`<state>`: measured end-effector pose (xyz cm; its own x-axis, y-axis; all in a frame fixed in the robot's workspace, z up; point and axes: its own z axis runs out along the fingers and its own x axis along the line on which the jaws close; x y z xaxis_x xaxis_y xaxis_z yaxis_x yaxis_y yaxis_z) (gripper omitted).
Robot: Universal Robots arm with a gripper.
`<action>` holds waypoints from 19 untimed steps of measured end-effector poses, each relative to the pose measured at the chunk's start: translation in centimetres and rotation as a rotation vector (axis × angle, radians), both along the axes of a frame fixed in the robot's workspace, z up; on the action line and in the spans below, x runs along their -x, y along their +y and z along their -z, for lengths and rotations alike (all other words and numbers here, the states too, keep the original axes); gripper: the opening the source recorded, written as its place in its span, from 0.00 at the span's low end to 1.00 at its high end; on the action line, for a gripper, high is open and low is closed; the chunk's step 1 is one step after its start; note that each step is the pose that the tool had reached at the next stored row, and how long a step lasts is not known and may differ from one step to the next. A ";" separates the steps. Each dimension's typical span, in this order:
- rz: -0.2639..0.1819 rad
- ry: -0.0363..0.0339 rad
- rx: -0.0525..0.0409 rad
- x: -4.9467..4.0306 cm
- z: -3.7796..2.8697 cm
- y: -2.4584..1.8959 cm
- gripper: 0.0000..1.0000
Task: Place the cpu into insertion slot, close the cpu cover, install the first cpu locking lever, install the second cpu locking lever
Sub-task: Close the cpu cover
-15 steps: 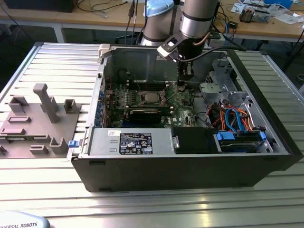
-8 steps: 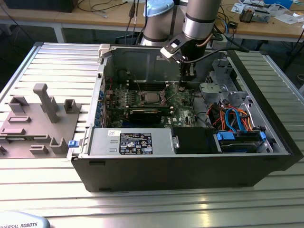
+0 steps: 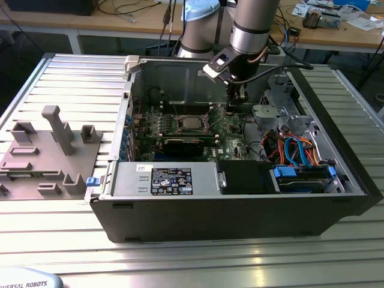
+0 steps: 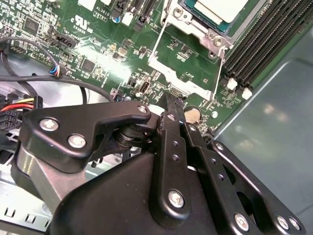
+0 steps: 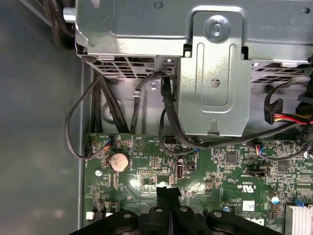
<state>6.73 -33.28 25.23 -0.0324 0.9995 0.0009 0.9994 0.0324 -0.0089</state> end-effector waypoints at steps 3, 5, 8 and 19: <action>0.000 0.0000 0.0001 0.00 0.40 0.00 0.11; 0.000 0.0000 0.0002 0.00 0.52 0.00 0.11; 0.000 0.0000 0.0001 0.01 0.52 -0.01 0.11; 0.000 0.0000 0.0001 0.67 0.58 -0.01 0.11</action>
<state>6.06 -33.28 24.65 -0.0324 0.9995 0.0008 0.9994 0.0324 -0.0090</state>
